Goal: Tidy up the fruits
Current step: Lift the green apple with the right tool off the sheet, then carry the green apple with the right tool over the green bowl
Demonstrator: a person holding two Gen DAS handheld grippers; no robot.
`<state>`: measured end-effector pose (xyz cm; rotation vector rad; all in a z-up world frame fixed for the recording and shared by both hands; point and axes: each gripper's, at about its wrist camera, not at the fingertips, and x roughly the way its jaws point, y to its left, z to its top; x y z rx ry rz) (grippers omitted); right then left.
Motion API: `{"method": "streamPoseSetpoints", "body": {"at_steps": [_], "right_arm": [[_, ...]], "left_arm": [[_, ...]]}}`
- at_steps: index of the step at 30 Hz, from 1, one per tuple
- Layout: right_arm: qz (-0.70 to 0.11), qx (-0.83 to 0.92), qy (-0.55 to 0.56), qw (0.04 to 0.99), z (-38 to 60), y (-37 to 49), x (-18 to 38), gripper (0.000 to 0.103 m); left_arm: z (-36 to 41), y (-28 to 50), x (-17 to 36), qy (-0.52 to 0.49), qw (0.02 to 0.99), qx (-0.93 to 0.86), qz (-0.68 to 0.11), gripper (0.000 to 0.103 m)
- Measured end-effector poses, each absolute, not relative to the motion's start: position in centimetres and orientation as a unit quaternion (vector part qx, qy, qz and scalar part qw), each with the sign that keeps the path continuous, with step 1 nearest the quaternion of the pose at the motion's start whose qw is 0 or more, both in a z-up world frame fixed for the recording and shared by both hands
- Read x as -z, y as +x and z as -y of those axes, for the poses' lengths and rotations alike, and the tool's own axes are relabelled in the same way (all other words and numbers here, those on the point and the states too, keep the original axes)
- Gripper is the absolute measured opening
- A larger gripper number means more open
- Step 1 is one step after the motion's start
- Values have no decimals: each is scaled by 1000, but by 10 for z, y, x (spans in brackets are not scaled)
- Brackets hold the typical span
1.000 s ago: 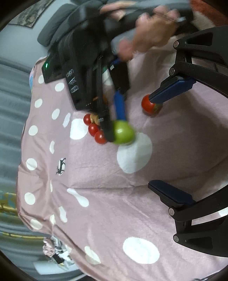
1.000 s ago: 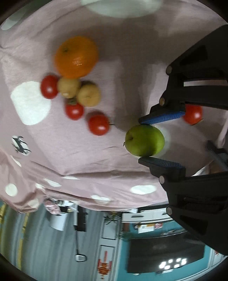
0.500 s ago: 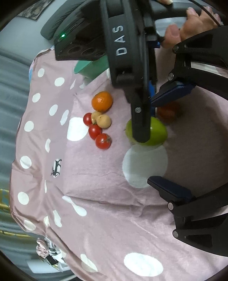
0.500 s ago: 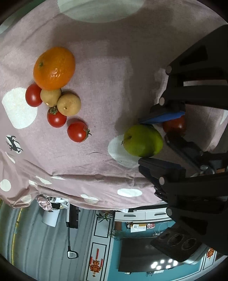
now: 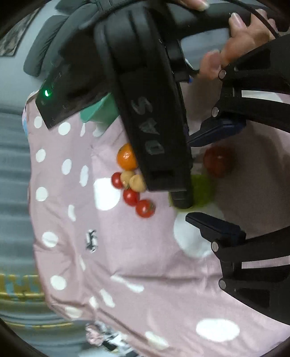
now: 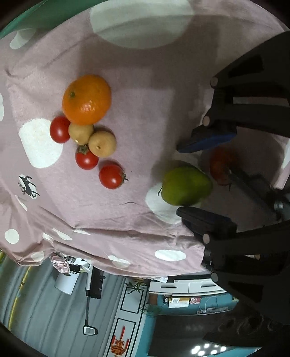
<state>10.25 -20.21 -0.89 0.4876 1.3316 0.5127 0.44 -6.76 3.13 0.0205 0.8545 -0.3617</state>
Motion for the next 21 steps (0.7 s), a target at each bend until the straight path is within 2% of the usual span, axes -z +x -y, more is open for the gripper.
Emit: {"method": "streamPoseSetpoints", "body": {"at_steps": [4, 6, 8, 9, 13, 21], "right_arm": [[-609, -242, 257, 711, 210, 108, 15, 47], [-604, -246, 259, 713, 209, 110, 15, 43], [-616, -255, 270, 694, 206, 112, 19, 42], [-617, -256, 276, 691, 205, 112, 20, 41], [-612, -262, 259, 700, 199, 106, 15, 41], [-585, -274, 265, 716, 211, 95, -4, 40]], "left_arm": [[58, 30, -15, -26, 882, 156, -444, 60], [48, 36, -12, -63, 878, 156, -449, 54], [48, 38, -14, -61, 881, 151, -445, 41], [50, 37, -15, -55, 882, 153, -442, 40], [60, 29, -19, -19, 890, 136, -434, 39], [66, 15, -39, -17, 900, 153, -409, 39]]}}
